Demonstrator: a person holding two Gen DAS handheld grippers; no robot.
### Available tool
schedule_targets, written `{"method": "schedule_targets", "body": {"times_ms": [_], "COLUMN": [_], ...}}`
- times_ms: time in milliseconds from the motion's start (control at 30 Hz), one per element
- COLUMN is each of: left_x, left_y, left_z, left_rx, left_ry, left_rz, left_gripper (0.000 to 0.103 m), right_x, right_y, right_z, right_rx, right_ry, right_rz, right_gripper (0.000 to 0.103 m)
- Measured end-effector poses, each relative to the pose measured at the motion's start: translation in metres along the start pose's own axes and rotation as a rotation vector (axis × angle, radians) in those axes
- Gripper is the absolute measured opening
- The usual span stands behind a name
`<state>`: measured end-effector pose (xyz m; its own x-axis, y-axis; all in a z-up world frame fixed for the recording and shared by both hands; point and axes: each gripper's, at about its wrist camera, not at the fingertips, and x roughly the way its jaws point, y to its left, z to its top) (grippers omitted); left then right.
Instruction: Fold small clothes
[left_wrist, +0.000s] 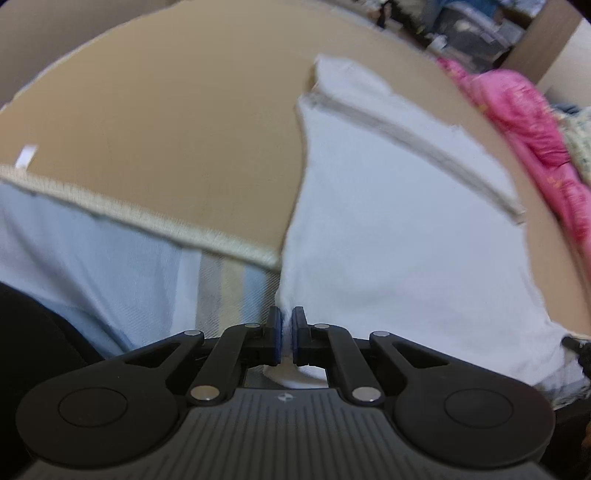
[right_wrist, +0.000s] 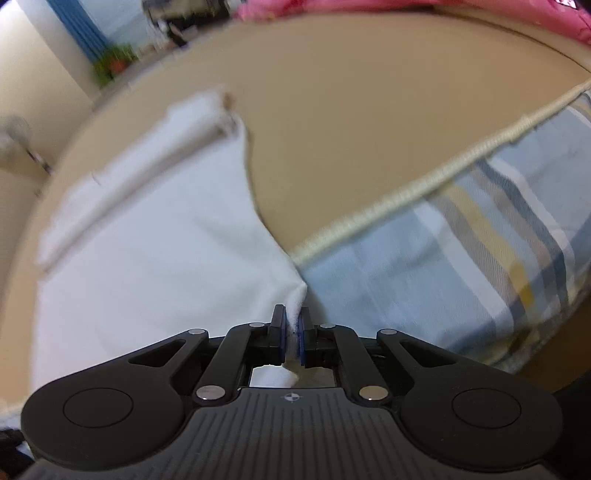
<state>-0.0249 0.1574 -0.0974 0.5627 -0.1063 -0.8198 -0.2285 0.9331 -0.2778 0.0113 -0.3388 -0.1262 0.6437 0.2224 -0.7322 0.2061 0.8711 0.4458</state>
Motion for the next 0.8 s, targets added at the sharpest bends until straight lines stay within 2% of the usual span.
{"method": "schedule_targets", "body": {"times_ms": [100, 267, 500, 667, 733, 800], "left_x": [-0.027, -0.076, -0.152, -0.21, -0.211, -0.197], "left_y": [-0.004, -0.004, 0.02, 0.036, 0.035, 0.032], "left_z": [0.006, 0.015, 0.001, 0.0, 0.013, 0.037], "left_rx": [0.033, 0.099, 0.088, 0.068, 0.061, 0.066], "left_ry": [-0.057, -0.154, -0.181, -0.193, -0.199, -0.209], "left_rz": [-0.038, -0.115, -0.247, -0.308, -0.33, -0.337], "left_gripper": [0.005, 0.005, 0.004, 0.005, 0.005, 0.005], "right_x": [-0.034, -0.074, -0.144, -0.2, -0.204, -0.187], "right_y": [0.004, 0.006, -0.009, -0.023, -0.027, -0.026], "right_z": [0.013, 0.029, 0.023, 0.014, 0.019, 0.033], "right_rx": [0.007, 0.041, 0.014, 0.011, 0.031, 0.059], "right_ry": [-0.099, -0.181, -0.208, -0.195, -0.198, -0.187], "right_rz": [0.099, 0.209, 0.316, 0.424, 0.424, 0.429], "right_gripper": [0.006, 0.005, 0.005, 0.005, 0.005, 0.005]}}
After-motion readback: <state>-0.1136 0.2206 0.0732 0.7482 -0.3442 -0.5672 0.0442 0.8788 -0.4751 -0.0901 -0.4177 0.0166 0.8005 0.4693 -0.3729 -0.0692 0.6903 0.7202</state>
